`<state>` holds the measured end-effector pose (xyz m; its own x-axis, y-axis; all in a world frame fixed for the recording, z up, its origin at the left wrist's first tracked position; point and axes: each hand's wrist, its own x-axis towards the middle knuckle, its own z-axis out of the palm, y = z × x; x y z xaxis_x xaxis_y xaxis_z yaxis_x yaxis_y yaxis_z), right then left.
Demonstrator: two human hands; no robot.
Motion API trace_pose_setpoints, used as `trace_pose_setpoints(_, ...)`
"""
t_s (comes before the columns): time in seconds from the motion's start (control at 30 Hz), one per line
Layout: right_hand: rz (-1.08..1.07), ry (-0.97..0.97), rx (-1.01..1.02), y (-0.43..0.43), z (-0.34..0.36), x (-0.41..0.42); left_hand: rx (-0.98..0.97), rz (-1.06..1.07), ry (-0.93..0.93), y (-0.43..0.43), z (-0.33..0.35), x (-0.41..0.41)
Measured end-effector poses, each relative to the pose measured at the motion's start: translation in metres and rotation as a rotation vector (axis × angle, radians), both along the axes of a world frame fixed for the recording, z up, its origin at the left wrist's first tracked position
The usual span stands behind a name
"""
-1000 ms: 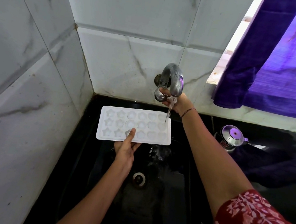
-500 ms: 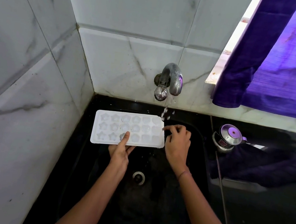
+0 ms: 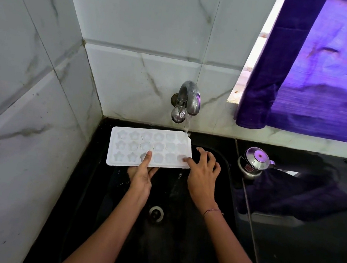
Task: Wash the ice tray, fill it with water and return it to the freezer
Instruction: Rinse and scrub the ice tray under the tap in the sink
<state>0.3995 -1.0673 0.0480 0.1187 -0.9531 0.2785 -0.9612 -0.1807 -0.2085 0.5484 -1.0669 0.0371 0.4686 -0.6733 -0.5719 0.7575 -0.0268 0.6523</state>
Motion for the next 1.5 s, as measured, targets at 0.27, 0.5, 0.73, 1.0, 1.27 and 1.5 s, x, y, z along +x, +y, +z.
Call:
trace_pose_setpoints(0.27,0.038,0.019,-0.034,-0.017,0.003,-0.001,-0.059,0.01,0.012,-0.016,0.009,-0.001)
trace_pose_setpoints(0.5,0.108,0.039,-0.006,-0.025,-0.002,0.001,-0.075,0.021,-0.007,-0.019,0.011,0.006)
trace_pose_setpoints(0.73,0.146,0.113,-0.035,-0.03,-0.007,0.001,-0.066,0.027,-0.016,-0.019,0.009,0.009)
trace_pose_setpoints(1.0,0.231,0.116,0.007,-0.025,-0.016,0.002,-0.061,-0.001,-0.077,-0.014,0.008,0.012)
trace_pose_setpoints(1.27,0.253,0.1,0.169,-0.015,-0.026,0.002,-0.004,-0.115,-0.45,-0.011,-0.004,0.009)
trace_pose_setpoints(1.5,0.215,-0.184,0.274,-0.026,-0.024,0.004,0.091,-0.288,-0.794,-0.002,-0.001,0.014)
